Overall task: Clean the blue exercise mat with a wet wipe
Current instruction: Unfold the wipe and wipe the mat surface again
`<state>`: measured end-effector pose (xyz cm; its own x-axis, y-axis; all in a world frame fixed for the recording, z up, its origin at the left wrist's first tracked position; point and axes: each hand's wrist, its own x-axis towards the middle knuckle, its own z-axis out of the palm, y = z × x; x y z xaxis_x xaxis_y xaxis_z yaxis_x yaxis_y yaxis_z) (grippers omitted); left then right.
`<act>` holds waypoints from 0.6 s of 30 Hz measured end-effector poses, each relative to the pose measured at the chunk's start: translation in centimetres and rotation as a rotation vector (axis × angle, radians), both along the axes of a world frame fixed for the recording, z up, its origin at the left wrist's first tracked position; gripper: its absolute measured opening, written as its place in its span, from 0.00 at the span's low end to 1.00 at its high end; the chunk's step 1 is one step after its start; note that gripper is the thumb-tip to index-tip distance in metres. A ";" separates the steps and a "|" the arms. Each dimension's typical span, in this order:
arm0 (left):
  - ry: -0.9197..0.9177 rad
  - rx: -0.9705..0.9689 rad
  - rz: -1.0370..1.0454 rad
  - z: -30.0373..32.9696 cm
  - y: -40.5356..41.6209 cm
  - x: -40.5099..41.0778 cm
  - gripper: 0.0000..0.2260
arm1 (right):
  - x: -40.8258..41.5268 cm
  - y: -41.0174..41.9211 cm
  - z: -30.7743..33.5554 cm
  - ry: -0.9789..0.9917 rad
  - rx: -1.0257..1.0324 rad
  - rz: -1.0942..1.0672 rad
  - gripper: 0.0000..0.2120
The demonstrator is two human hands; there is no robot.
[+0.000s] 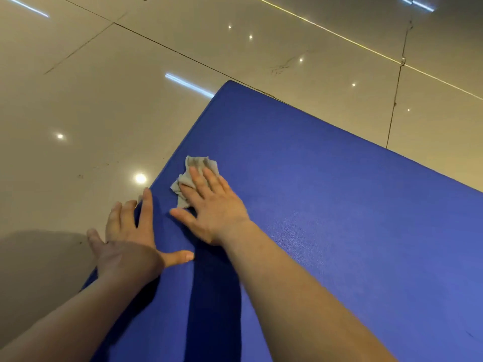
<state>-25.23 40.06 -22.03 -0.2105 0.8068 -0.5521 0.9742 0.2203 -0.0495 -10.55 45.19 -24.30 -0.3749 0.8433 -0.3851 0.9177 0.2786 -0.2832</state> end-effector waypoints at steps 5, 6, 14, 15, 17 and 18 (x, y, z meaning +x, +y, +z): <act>-0.079 0.262 -0.046 -0.7 -3.5 -0.3 0.50 | 7.7 -2.0 -0.5 -0.105 0.032 -0.456 0.32; -0.113 0.296 -0.052 -1.1 -4.7 -0.9 0.48 | 8.8 -2.8 -0.5 -0.142 0.014 -0.530 0.33; -0.192 0.314 0.187 -2.1 -9.0 -5.0 0.38 | 4.1 -7.4 0.3 -0.121 -0.064 -0.679 0.42; -0.233 0.304 0.229 -1.8 -9.2 -4.7 0.36 | 2.4 -7.8 0.2 -0.084 -0.039 -0.604 0.42; -0.299 0.314 0.237 -1.6 -10.0 -4.5 0.34 | -1.5 -9.0 0.0 -0.004 0.010 -0.426 0.44; -0.318 0.334 0.205 -1.6 -10.5 -4.7 0.33 | -3.4 -9.9 -0.1 0.019 0.018 -0.328 0.42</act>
